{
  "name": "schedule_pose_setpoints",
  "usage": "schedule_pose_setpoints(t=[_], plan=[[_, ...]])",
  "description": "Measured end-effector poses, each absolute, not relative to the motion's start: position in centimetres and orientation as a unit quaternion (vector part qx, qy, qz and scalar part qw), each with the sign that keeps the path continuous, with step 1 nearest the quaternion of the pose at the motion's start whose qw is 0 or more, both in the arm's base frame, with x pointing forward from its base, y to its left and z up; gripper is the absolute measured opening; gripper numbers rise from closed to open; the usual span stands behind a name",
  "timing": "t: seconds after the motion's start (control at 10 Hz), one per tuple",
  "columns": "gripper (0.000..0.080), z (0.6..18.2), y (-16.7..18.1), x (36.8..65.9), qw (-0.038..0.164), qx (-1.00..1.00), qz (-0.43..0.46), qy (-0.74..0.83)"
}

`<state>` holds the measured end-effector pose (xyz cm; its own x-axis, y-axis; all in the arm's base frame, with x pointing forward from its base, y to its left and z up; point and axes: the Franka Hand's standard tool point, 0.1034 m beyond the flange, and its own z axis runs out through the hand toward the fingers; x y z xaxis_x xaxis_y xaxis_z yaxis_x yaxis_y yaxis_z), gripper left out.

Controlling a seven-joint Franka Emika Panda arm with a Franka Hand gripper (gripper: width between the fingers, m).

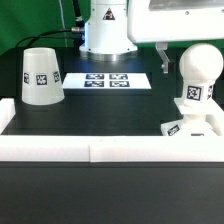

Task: Assemble lamp

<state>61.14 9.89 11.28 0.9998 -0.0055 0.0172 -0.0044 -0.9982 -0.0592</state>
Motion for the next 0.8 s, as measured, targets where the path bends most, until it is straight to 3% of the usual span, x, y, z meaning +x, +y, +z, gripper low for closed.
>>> schedule_pose_setpoints(t=[0.8], plan=[[0.0699, 11.29, 10.11, 61.08, 0.012, -0.955, -0.013, -0.295]])
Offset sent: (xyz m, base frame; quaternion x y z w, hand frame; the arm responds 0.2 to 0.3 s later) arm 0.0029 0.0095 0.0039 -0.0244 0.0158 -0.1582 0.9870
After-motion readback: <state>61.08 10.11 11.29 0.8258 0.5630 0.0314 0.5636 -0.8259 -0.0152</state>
